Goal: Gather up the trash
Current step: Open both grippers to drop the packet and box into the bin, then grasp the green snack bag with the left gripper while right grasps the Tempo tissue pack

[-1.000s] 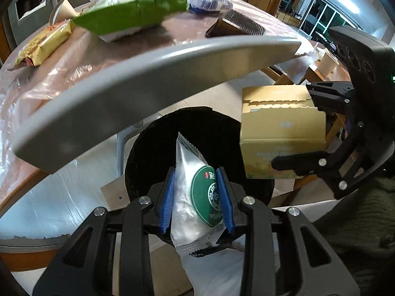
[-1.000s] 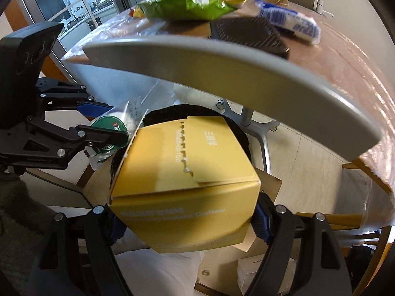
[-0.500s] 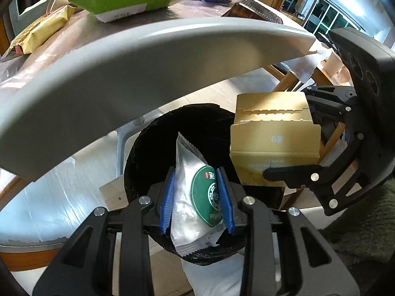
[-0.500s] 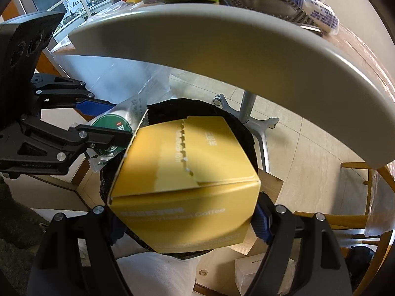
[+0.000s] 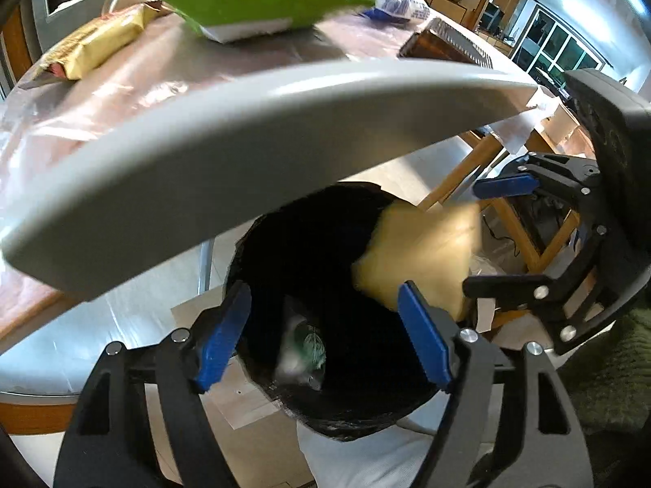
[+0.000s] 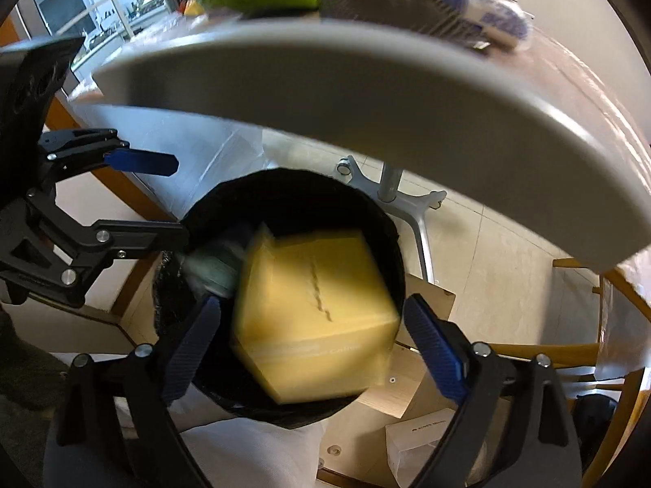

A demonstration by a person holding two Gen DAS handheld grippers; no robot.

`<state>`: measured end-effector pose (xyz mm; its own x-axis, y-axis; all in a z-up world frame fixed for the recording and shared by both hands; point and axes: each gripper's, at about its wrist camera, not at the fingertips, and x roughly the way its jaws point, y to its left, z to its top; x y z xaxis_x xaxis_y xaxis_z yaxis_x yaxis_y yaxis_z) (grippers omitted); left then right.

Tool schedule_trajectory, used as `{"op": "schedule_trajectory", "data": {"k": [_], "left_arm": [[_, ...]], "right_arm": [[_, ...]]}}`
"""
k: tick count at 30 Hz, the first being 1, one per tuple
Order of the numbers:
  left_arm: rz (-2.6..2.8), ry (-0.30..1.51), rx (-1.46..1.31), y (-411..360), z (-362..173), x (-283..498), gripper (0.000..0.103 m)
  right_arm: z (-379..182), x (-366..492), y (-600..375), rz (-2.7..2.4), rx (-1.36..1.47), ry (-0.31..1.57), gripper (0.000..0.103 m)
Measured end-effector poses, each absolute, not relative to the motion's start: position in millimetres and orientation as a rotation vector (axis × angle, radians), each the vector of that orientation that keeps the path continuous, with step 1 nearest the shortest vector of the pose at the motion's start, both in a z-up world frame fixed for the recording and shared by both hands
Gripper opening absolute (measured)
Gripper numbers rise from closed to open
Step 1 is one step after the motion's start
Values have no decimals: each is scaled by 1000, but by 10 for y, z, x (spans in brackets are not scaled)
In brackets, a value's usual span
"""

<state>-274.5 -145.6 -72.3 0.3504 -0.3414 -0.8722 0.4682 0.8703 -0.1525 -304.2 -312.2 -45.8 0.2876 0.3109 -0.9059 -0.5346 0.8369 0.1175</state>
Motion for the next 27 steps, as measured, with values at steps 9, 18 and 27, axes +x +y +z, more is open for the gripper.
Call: {"op": "schedule_trajectory", "data": {"k": [9,18,27], "left_arm": [[-525,1020,113,-1310,-257,-2893,76],[-490,733,38,-1213,718,-2813,99],[-359,849,61,-1435,395,-2184,101]], "right_arm": [[206,-3227,-3340,566,-236,1020,91],[1056,-2930,-3562,414,-129,765,99],[619,-2035,-3360,323,-210,906,99]]}}
